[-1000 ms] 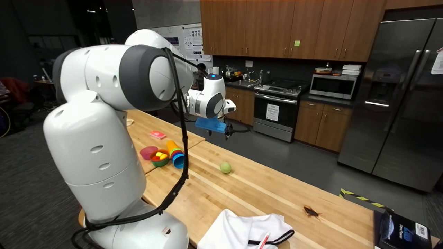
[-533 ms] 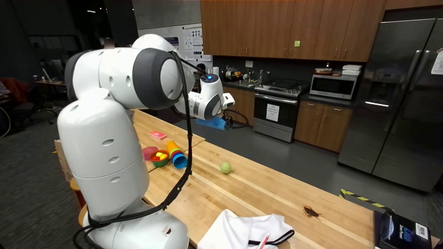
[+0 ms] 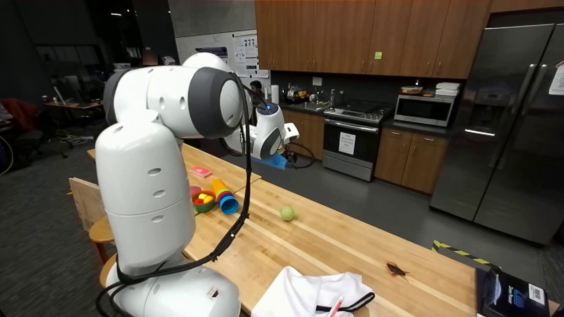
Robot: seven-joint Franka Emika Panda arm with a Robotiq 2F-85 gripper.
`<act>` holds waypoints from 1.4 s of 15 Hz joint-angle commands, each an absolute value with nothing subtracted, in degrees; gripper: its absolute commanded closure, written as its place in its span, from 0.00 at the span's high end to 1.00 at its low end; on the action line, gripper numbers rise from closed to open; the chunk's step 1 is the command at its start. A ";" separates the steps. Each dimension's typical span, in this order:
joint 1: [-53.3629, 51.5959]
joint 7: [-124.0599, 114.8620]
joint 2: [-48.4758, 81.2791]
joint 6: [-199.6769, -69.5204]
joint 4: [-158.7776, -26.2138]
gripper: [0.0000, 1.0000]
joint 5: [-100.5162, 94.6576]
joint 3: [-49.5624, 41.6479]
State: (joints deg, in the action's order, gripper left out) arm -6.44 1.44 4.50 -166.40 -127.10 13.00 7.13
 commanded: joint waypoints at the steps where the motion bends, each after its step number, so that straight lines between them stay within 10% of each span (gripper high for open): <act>1: -6.45 2.61 5.90 -166.33 -126.01 1.00 15.08 8.00; 21: -12.41 -23.64 13.21 -144.07 -103.45 1.00 -10.86 5.85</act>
State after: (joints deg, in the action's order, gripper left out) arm -10.01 -18.16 10.77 -148.73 -108.52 -6.81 7.89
